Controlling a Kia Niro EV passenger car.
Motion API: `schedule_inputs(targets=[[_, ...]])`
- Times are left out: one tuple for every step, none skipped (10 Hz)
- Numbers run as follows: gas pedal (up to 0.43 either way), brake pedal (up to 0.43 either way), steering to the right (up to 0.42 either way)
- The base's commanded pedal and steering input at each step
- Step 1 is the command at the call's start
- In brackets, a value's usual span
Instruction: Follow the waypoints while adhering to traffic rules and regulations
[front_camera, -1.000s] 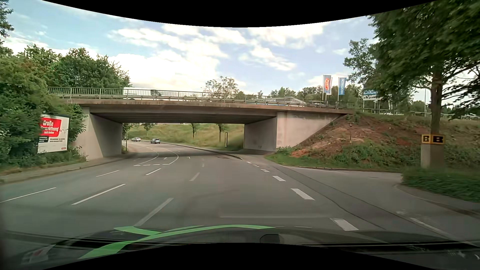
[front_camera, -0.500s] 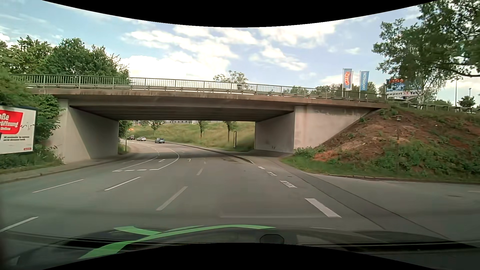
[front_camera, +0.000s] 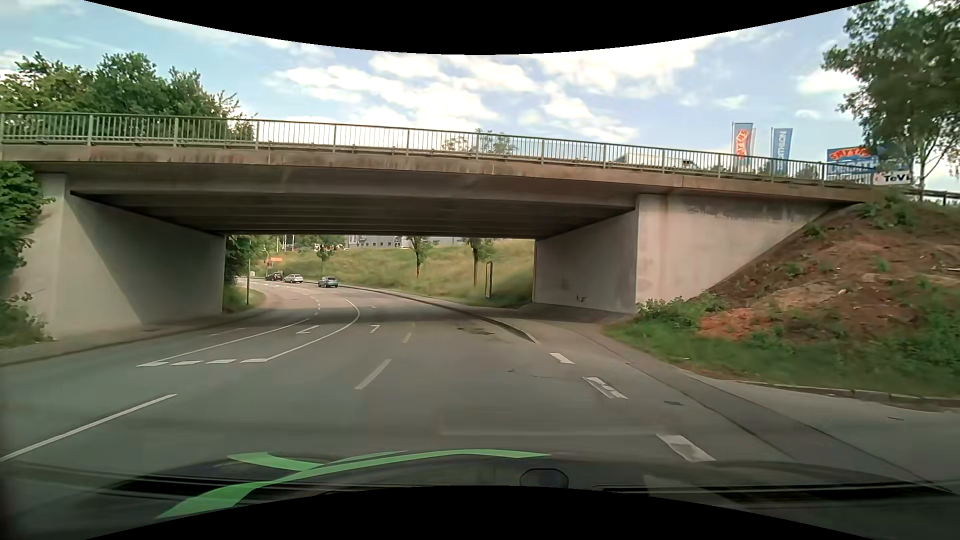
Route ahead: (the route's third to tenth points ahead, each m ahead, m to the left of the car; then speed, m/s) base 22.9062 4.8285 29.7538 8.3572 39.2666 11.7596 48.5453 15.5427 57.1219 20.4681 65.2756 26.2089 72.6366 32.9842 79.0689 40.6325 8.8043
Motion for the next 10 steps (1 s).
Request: schedule_inputs(targets=[[0.130, 0.000, -0.049], [0.130, 0.000, -0.049], [0.130, 0.000, -0.049], [0.130, 0.000, -0.049], [0.130, 0.000, -0.049], [0.130, 0.000, -0.049], [0.130, 0.000, -0.048], [0.130, 0.000, -0.048], [0.130, 0.000, -0.048], [0.130, 0.000, -0.047]])
